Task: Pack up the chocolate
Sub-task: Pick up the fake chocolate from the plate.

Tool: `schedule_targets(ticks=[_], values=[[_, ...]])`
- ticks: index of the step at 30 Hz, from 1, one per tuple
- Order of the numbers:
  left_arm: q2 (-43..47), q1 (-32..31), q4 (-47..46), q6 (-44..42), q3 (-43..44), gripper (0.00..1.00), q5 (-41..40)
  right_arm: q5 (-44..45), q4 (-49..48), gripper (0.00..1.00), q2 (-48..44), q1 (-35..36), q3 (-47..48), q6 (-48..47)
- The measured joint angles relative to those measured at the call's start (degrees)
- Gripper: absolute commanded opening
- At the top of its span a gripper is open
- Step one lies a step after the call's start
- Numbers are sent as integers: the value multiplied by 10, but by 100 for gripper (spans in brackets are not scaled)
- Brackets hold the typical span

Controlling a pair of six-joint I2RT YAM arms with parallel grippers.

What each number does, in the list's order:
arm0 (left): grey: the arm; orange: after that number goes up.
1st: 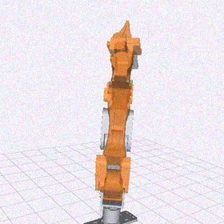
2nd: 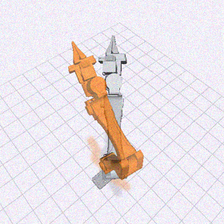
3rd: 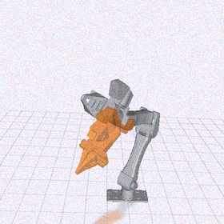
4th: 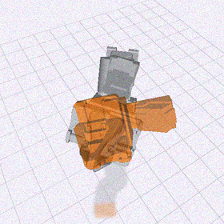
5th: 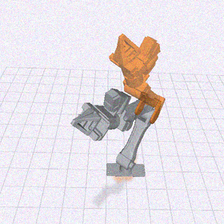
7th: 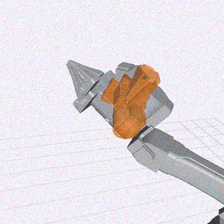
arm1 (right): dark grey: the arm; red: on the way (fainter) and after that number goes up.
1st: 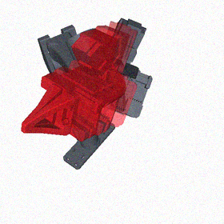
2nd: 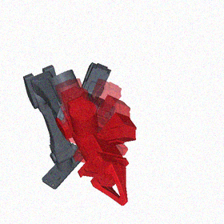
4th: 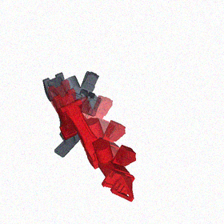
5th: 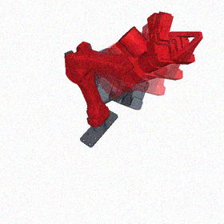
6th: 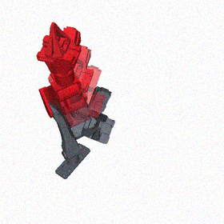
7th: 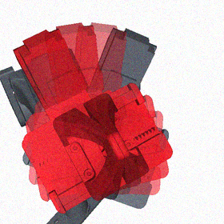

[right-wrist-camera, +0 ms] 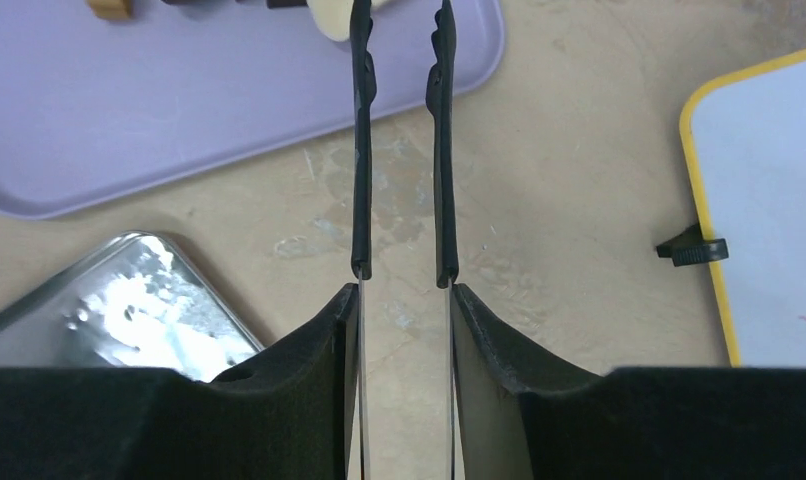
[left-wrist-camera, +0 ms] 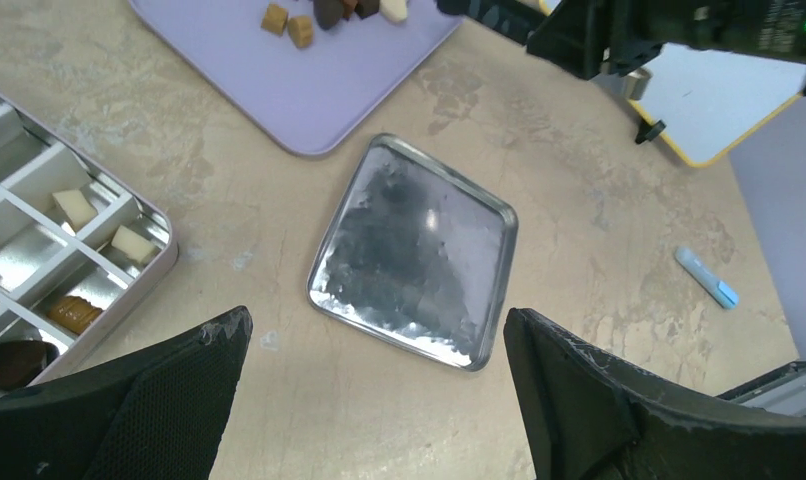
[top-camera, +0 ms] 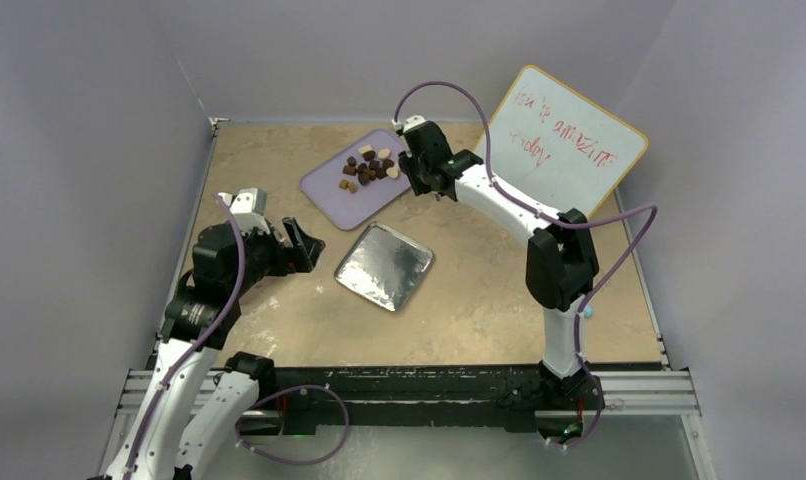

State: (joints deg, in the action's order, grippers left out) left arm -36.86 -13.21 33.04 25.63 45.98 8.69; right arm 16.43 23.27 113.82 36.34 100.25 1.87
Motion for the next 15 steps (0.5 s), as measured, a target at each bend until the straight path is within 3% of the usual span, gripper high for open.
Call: schedule_targets(ticks=[15], values=[[26,0,-7,-4,-2,96,1,-57,5,43,71,-13,16,-17]])
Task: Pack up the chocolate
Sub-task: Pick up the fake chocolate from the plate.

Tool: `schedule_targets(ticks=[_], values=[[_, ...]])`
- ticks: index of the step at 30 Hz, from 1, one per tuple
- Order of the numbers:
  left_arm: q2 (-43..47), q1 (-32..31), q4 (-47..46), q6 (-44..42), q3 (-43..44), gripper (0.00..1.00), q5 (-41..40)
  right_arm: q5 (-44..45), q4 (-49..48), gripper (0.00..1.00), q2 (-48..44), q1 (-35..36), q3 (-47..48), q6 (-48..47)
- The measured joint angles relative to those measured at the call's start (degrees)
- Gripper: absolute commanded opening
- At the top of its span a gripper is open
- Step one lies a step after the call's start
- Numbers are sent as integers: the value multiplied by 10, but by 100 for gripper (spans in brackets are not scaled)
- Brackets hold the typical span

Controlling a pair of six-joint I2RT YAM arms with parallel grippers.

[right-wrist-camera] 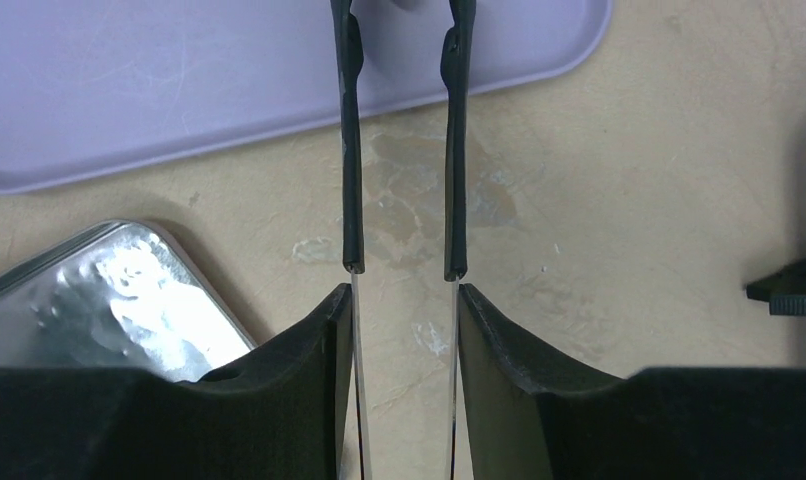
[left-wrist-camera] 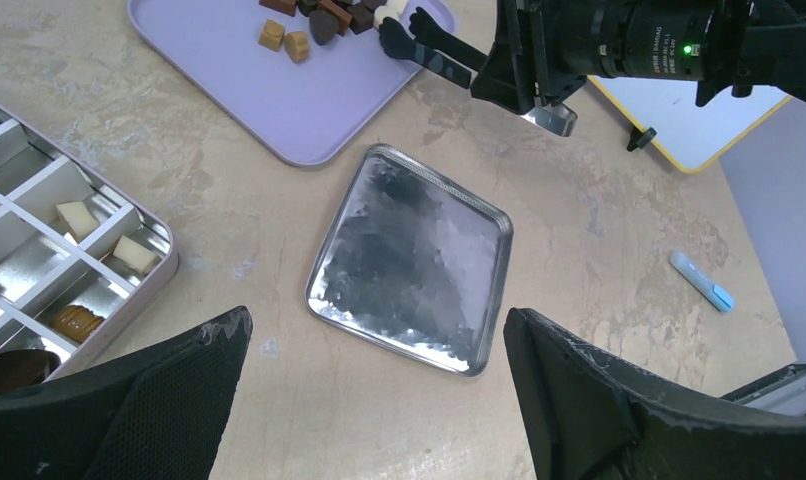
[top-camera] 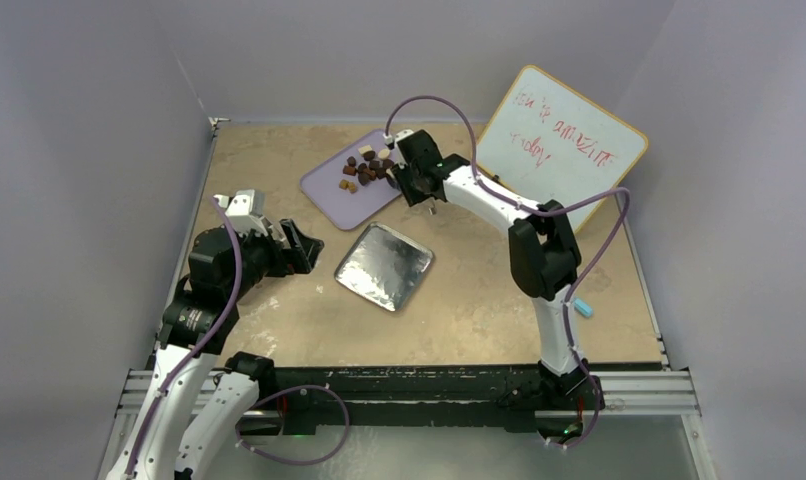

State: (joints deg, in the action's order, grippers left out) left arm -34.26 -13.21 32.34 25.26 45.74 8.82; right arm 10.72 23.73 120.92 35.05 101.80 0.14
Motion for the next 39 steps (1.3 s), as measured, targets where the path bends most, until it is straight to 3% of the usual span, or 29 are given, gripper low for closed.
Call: schedule_targets(ticks=[9,17,22,30,39], values=[[1,0,0,0,0,96,0,2,-2,39,43,0,45,-22],[5,0,0,0,0,96,0,2,-3,21,60,0,63,-33],[10,0,0,0,0,96,-3,2,-5,19,59,0,62,-35],[36,0,1,0,0,96,-12,-3,-10,15,5,0,16,-23],[83,0,-1,0,0,96,-19,-88,-54,15,-85,11,-51,42]])
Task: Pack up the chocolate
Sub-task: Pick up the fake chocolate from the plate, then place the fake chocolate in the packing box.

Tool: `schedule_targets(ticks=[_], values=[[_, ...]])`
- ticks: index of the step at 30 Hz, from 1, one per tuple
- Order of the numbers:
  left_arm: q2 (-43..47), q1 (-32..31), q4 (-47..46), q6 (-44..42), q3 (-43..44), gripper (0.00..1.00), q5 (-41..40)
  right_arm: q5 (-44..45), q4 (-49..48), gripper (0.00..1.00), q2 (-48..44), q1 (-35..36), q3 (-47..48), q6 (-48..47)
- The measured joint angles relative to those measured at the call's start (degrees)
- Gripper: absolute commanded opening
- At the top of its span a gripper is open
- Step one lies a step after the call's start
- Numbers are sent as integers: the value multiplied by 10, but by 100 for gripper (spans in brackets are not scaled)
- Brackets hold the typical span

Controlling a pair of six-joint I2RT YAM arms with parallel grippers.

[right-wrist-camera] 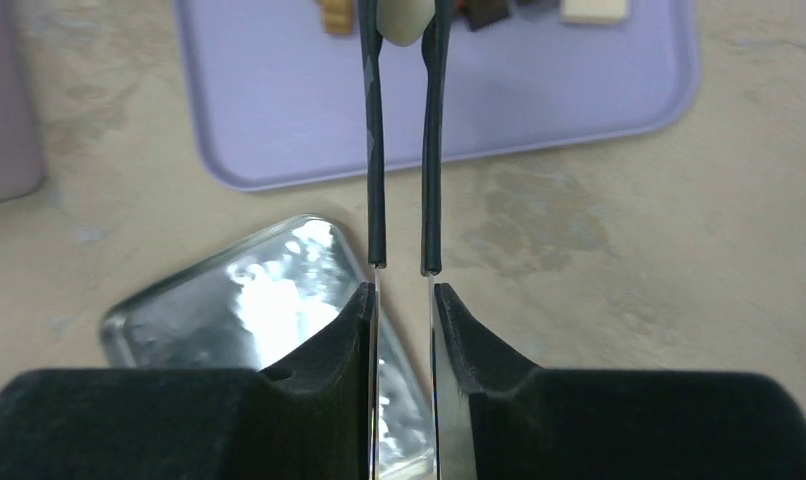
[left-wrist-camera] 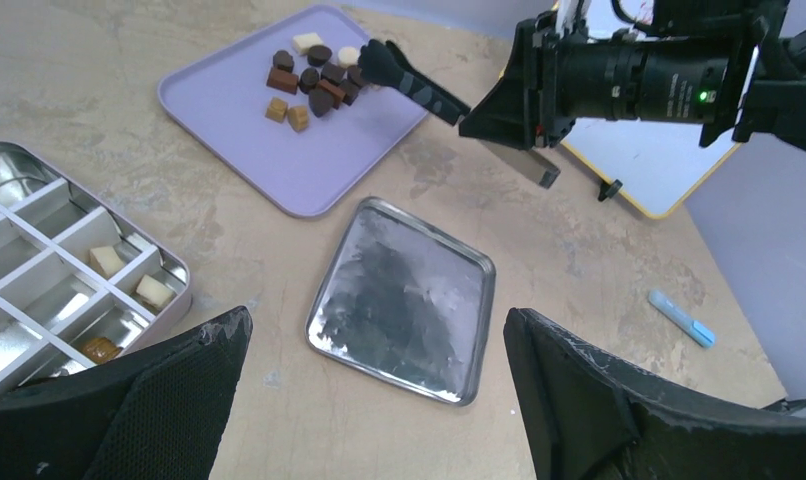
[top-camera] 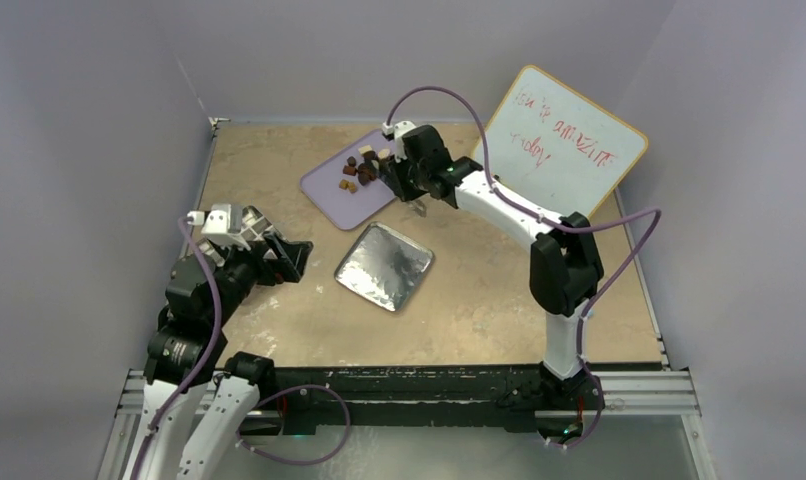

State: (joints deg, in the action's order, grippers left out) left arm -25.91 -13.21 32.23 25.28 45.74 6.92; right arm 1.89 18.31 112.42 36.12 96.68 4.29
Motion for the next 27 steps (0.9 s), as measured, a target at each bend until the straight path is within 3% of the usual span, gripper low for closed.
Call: schedule_targets(ticks=[15,27], values=[[107,0,-4,2,0,97,-85,-86,-60,19,13,168,12,58],[145,0,0,7,0,98,-145,-107,-64,23,108,211,97,71]])
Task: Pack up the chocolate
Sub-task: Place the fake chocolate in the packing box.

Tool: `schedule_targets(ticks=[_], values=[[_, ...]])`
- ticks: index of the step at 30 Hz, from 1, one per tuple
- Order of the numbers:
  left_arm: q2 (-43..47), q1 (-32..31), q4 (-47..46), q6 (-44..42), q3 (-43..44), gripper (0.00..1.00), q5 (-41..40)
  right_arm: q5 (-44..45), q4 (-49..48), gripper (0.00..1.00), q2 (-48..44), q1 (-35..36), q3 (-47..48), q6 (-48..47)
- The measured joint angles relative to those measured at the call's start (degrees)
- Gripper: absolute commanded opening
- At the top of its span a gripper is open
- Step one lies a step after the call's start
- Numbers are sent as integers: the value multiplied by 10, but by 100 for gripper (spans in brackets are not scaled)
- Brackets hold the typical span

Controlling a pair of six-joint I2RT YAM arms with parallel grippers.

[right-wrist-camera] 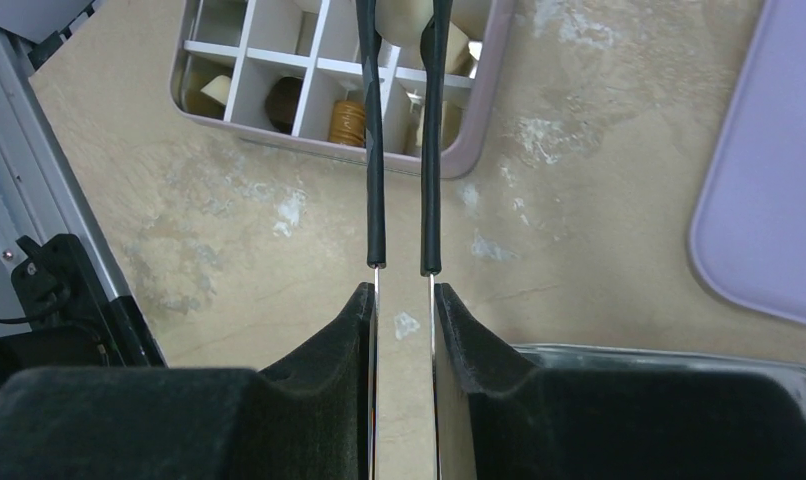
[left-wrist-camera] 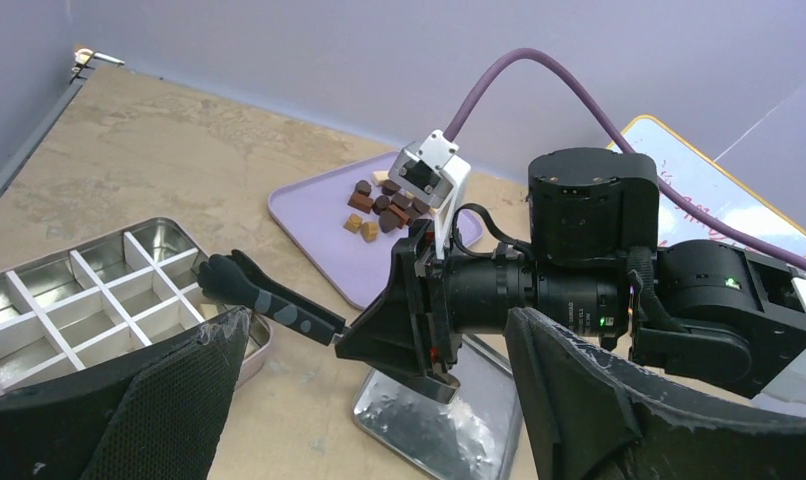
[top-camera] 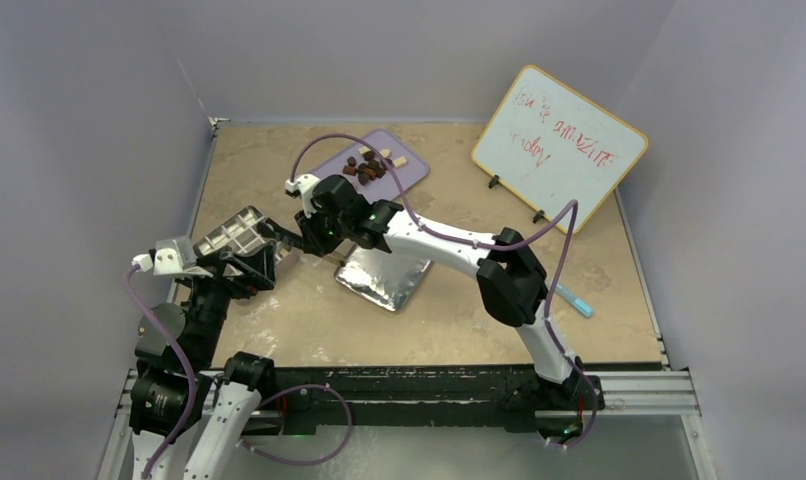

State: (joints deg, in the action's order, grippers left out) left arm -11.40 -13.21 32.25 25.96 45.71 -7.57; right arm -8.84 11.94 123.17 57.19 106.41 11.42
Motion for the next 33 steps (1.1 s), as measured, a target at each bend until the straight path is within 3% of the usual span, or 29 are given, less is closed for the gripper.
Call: schedule_targets(ticks=[21,33], values=[[0,0,0,0,0,98,-17,-1,35,40,63,17,83,3],[0,0,0,0,0,98,-17,1,45,41,66,17,90,4]])
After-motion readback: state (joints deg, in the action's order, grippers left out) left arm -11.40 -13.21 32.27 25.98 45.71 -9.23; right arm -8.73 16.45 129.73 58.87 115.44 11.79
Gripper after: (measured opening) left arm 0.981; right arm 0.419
